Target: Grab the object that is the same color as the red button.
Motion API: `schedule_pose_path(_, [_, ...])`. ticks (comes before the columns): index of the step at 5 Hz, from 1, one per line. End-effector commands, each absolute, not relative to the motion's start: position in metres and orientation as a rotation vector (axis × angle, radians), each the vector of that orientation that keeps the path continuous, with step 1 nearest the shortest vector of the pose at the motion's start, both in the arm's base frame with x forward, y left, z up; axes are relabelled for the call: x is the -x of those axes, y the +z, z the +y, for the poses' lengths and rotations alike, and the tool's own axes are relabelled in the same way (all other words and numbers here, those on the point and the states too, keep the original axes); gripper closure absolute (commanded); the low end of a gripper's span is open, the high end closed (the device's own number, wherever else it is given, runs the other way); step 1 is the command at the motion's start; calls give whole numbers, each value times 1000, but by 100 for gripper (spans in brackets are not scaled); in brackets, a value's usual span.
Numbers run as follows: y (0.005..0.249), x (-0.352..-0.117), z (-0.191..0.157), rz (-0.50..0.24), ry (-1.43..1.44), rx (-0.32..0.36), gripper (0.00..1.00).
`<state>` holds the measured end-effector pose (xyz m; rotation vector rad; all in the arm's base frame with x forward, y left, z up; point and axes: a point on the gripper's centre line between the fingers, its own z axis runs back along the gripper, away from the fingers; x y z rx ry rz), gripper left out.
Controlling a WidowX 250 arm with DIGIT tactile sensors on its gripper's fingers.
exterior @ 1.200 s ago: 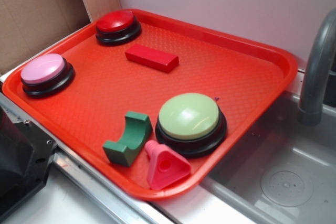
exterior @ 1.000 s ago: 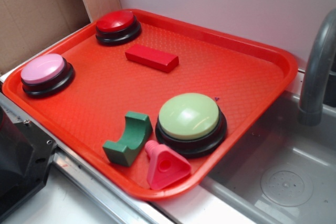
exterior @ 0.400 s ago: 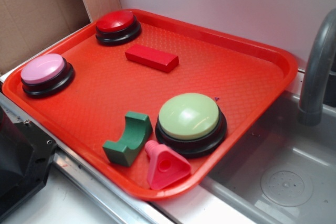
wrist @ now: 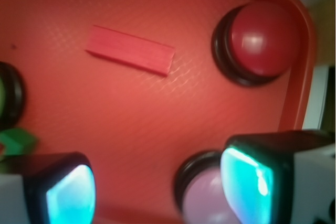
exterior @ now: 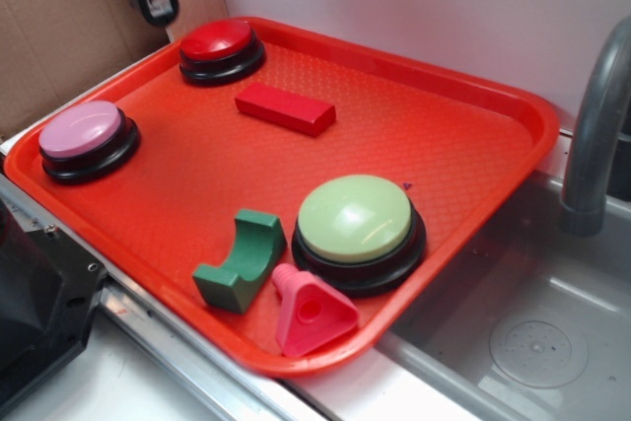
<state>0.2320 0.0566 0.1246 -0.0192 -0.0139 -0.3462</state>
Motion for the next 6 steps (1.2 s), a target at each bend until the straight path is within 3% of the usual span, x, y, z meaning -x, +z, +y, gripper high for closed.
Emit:
schedule_pose_path(1, [77, -255, 42, -68, -575, -17, 0])
schedule_pose_path(3, [44, -279, 16, -102, -742, 48, 0])
schedule_pose_path(5, [33, -267, -24, -14, -869, 5, 0])
schedule_pose_path(6, [32, -261, -29, -12, -856, -19, 93])
